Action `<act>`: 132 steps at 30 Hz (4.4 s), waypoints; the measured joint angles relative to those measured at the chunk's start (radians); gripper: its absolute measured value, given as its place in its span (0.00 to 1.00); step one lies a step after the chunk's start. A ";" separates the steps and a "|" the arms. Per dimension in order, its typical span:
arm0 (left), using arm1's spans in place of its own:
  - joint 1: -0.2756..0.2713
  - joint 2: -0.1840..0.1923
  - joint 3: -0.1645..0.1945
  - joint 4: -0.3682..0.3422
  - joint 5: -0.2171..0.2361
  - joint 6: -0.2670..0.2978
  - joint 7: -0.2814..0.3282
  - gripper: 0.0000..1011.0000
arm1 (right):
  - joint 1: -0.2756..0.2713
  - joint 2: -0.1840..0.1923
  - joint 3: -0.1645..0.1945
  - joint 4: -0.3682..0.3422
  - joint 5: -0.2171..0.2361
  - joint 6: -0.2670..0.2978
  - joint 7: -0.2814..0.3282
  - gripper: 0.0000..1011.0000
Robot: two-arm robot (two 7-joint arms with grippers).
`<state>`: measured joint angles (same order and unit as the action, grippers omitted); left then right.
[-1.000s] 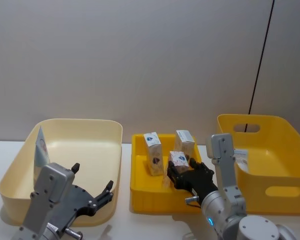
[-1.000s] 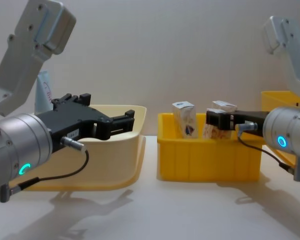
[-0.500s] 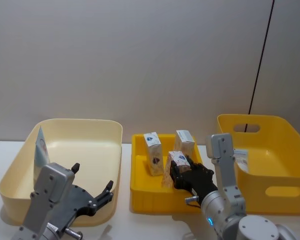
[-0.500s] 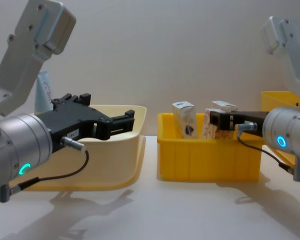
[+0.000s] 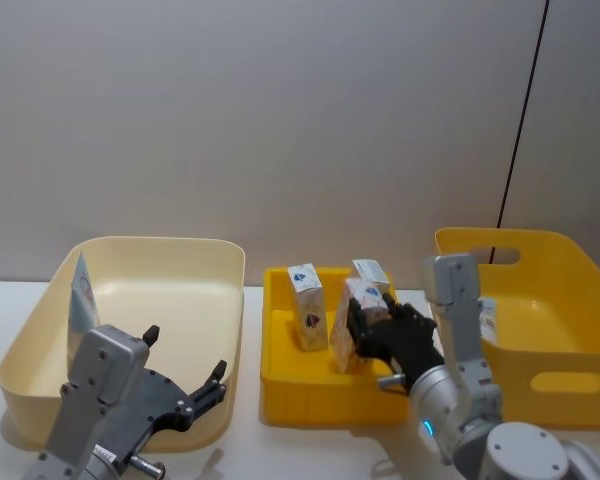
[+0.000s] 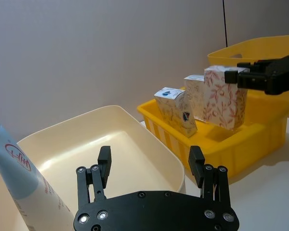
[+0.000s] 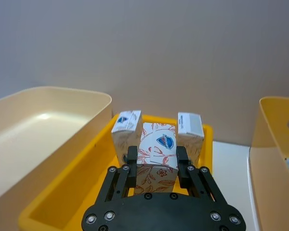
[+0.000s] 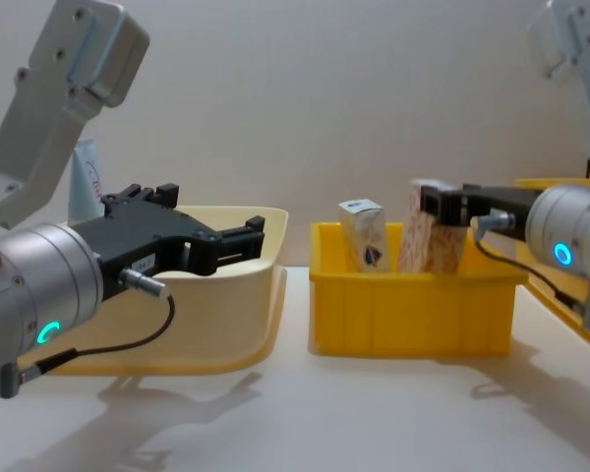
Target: Bimanual collaborative sorting of washing and personal care products
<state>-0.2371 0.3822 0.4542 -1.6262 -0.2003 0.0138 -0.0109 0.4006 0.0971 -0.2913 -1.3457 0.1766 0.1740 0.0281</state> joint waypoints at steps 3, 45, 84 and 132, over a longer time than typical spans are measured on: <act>0.000 0.000 0.000 0.000 0.000 0.000 0.000 0.99 | 0.002 0.003 0.004 -0.005 -0.004 -0.020 0.002 0.45; 0.000 0.000 0.000 0.000 0.000 0.000 0.000 0.99 | -0.054 0.098 0.258 -0.187 -0.087 -0.242 -0.133 0.45; 0.000 0.000 0.000 0.000 0.000 0.000 0.000 0.99 | -0.102 0.102 0.292 -0.231 -0.127 0.118 -0.143 0.52; 0.000 0.000 0.000 0.000 0.000 0.000 0.000 0.99 | -0.144 0.090 0.304 -0.267 -0.066 -0.019 -0.051 0.99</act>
<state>-0.2371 0.3821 0.4542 -1.6262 -0.2004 0.0138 -0.0109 0.2569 0.1874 0.0130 -1.6122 0.1103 0.1549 -0.0226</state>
